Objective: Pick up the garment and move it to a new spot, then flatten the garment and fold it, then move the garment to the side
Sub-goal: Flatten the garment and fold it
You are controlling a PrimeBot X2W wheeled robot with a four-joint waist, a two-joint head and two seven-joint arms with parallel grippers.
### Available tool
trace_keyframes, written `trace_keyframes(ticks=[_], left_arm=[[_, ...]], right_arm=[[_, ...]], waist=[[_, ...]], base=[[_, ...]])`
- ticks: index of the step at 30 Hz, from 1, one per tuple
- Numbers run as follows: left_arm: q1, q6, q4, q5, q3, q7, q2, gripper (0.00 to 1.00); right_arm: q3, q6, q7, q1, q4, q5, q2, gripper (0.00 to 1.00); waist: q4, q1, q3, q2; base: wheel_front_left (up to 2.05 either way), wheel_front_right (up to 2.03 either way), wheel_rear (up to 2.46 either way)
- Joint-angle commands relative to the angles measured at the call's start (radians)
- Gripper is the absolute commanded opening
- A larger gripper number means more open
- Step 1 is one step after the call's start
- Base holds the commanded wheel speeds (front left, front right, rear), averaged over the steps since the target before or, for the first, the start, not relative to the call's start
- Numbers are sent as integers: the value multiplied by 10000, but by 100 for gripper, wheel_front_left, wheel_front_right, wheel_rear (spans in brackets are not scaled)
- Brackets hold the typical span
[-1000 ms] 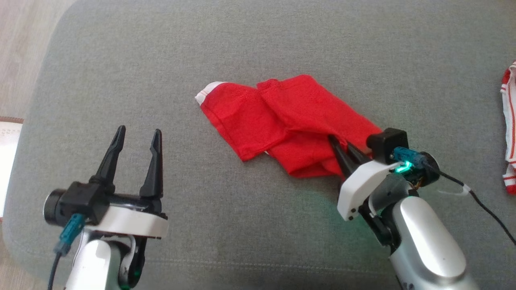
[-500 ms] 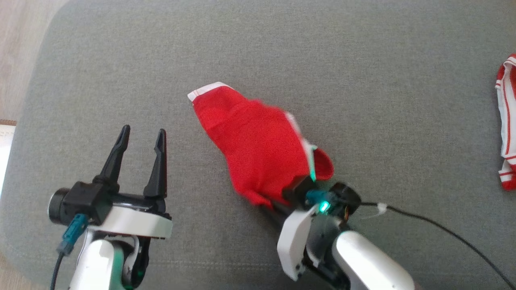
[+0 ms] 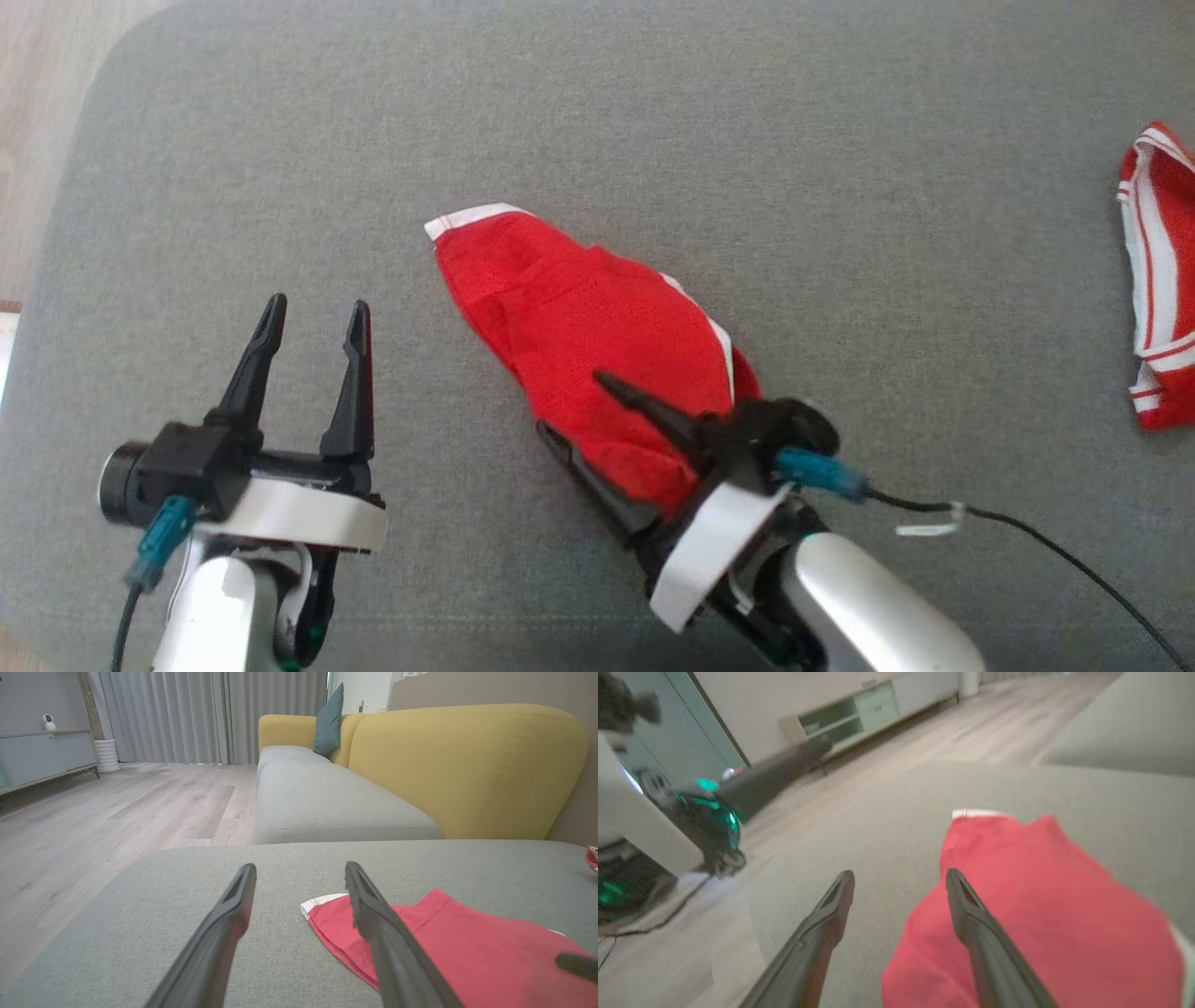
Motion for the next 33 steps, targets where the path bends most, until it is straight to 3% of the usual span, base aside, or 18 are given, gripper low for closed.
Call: trace_keyframes(ticks=[1, 4, 11, 15, 20, 33], left_arm=[[-274, -47, -300, 88, 387, -90, 90, 100], [-218, -28, -268, 151, 441, -90, 120, 100], [106, 42, -224, 291, 475, -90, 190, 100], [290, 75, -176, 314, 479, -90, 243, 100], [431, 110, -86, 314, 456, -90, 304, 100], [543, 219, -97, 208, 403, 56, 381, 100]], right_arm=[[-10, -7, -282, 91, -606, 60, 21, 100], [-467, -7, -729, 328, -1292, 90, -87, 100], [-4188, -7, -1578, 1513, -2155, -910, 90, 100], [-5627, -7, -1515, 2181, -2573, -1381, 199, 100], [-6282, -7, -1238, 2848, -3084, -1645, 268, 100], [-6361, -7, -1118, 3354, -3393, -1446, 311, 100]], waist=[[-49, 0, -59, 0], [-116, 0, -153, 0], [-269, 0, -633, 0], [-358, 0, -851, 0], [-445, 0, -1039, 0], [-549, 0, -1119, 0]], base=[[0, 0, 0], [0, 0, 0], [0, 0, 0], [0, 0, 0], [0, 0, 0], [0, 0, 0]])
